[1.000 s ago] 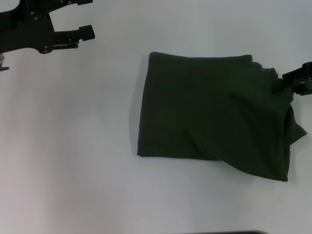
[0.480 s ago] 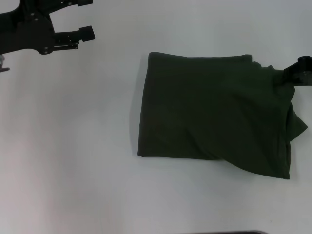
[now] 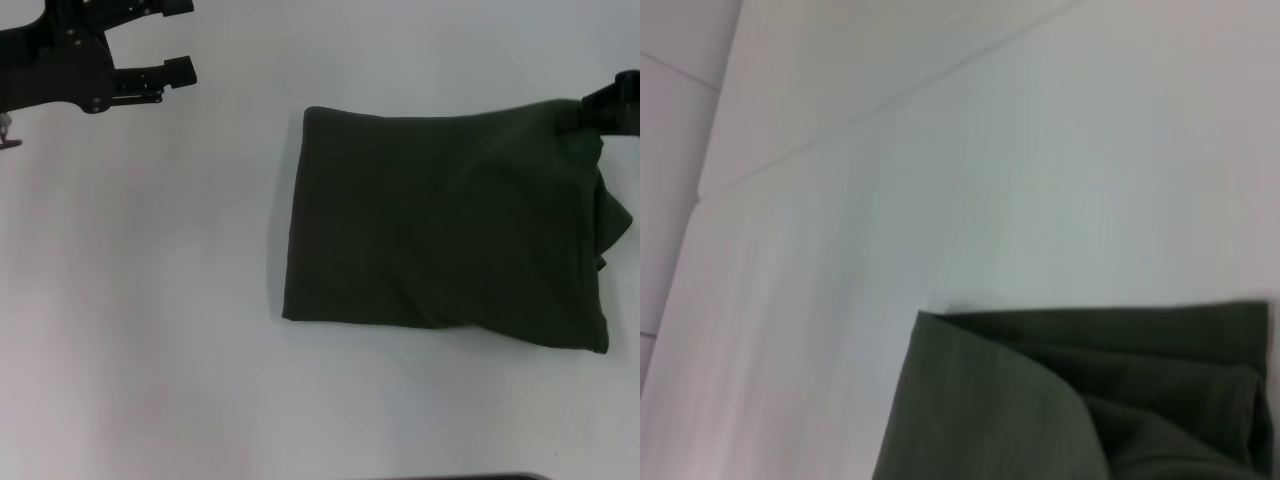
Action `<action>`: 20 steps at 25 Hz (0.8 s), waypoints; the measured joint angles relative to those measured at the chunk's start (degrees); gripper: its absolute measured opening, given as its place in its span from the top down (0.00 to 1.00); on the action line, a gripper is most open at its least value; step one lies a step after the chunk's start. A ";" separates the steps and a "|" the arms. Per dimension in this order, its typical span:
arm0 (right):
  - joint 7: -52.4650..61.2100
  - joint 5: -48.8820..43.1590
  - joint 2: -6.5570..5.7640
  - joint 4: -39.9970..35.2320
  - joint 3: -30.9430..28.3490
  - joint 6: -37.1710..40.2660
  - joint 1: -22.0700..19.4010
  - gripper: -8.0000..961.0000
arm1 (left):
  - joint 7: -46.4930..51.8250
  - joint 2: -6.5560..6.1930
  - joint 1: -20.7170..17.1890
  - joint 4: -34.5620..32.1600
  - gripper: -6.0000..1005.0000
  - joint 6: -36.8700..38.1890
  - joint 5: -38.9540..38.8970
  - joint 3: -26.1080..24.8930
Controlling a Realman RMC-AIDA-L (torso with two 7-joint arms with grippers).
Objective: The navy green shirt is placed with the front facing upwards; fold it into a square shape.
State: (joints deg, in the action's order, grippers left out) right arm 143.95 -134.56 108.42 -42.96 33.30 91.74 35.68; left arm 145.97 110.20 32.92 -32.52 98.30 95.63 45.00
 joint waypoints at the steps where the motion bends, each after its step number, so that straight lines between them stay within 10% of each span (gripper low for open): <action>1: 0.13 0.13 0.00 -0.49 0.00 -0.25 0.00 0.94 | 0.00 0.00 0.02 0.00 0.09 -0.02 0.00 0.00; 20: -1.05 1.65 1.83 0.72 0.51 -10.25 1.98 0.87 | -0.17 0.36 -0.80 0.09 0.09 -0.29 0.00 0.00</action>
State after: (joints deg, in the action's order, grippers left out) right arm 142.89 -132.92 110.26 -42.24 33.81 81.49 37.66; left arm 145.81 110.55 32.12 -32.43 98.01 95.62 45.00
